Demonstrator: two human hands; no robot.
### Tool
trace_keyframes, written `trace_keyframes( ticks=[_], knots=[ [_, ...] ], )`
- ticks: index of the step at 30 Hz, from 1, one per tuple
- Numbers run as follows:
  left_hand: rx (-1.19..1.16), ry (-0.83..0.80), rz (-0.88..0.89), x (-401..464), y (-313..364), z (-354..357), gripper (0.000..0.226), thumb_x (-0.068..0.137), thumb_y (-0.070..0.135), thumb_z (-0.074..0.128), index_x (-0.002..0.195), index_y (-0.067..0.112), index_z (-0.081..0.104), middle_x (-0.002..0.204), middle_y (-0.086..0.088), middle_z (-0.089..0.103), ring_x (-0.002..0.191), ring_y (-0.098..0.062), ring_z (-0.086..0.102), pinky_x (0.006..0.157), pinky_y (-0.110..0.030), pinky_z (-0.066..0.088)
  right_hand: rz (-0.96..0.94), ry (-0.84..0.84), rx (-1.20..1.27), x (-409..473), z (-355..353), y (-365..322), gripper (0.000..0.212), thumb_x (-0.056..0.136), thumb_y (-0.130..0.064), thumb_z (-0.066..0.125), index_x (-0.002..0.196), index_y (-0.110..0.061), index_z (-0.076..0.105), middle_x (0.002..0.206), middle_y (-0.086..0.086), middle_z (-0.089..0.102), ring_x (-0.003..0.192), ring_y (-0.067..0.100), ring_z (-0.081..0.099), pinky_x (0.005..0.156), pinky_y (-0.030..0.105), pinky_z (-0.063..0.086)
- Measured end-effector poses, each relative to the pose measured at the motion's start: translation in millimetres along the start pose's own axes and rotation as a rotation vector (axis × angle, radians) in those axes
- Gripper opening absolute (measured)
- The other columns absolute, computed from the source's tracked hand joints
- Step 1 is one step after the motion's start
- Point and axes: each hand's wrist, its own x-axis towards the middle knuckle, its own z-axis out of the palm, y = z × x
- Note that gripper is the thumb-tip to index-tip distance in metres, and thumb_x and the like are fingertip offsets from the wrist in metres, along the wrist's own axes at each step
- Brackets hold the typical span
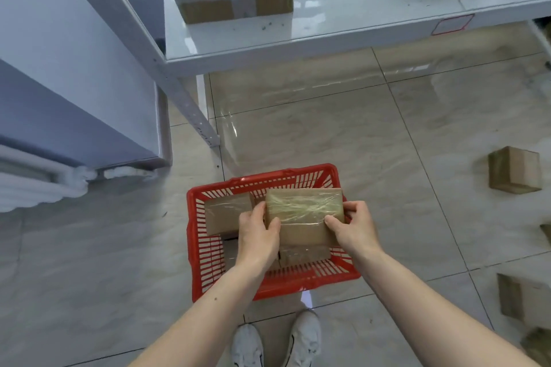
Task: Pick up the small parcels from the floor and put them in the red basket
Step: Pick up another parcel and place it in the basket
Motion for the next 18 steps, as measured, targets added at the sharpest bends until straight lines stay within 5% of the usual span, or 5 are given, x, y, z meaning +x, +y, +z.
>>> trace_keyframes(
  ticks=[4, 9, 13, 18],
  knots=[
    [-0.007, -0.015, -0.001, 41.8, -28.8, 14.7, 0.044, 0.099, 0.029, 0.043, 0.142, 0.021, 0.046, 0.139, -0.007, 0.045, 0.119, -0.021, 0.052, 0.107, -0.042, 0.043, -0.002, 0.007, -0.045, 39.5, 31.3, 25.4, 0.037, 0.085, -0.016, 0.07, 0.11, -0.025, 0.044, 0.106, -0.002, 0.058, 0.098, 0.018, 0.061, 0.088, 0.041, 0.054],
    [0.018, 0.02, -0.041, 92.8, -69.0, 33.2, 0.045, 0.1, 0.028, 0.043, 0.144, 0.015, 0.043, 0.141, -0.004, 0.05, 0.131, -0.021, 0.045, 0.11, -0.042, 0.038, -0.027, 0.005, -0.067, 85.2, 68.9, 55.2, 0.036, 0.091, -0.011, 0.064, 0.122, -0.014, 0.045, 0.103, -0.003, 0.053, 0.087, 0.012, 0.053, 0.057, 0.015, 0.038],
    [0.057, 0.016, -0.05, 132.1, -99.2, 47.5, 0.044, 0.1, 0.028, 0.041, 0.142, 0.015, 0.046, 0.139, -0.006, 0.051, 0.131, -0.026, 0.044, 0.11, -0.048, 0.037, -0.023, 0.003, -0.099, 121.0, 99.7, 74.4, 0.038, 0.091, -0.013, 0.064, 0.124, -0.014, 0.046, 0.103, -0.004, 0.052, 0.091, 0.013, 0.052, 0.073, 0.024, 0.043],
    [0.072, 0.019, -0.039, 166.2, -117.8, 58.2, 0.034, 0.1, 0.025, 0.043, 0.128, 0.01, 0.056, 0.127, -0.01, 0.049, 0.117, -0.025, 0.049, 0.108, -0.043, 0.039, -0.028, 0.003, -0.132, 157.9, 130.2, 93.4, 0.039, 0.089, -0.016, 0.065, 0.124, -0.017, 0.047, 0.101, -0.007, 0.054, 0.093, 0.013, 0.055, 0.075, 0.027, 0.048]
  ],
)
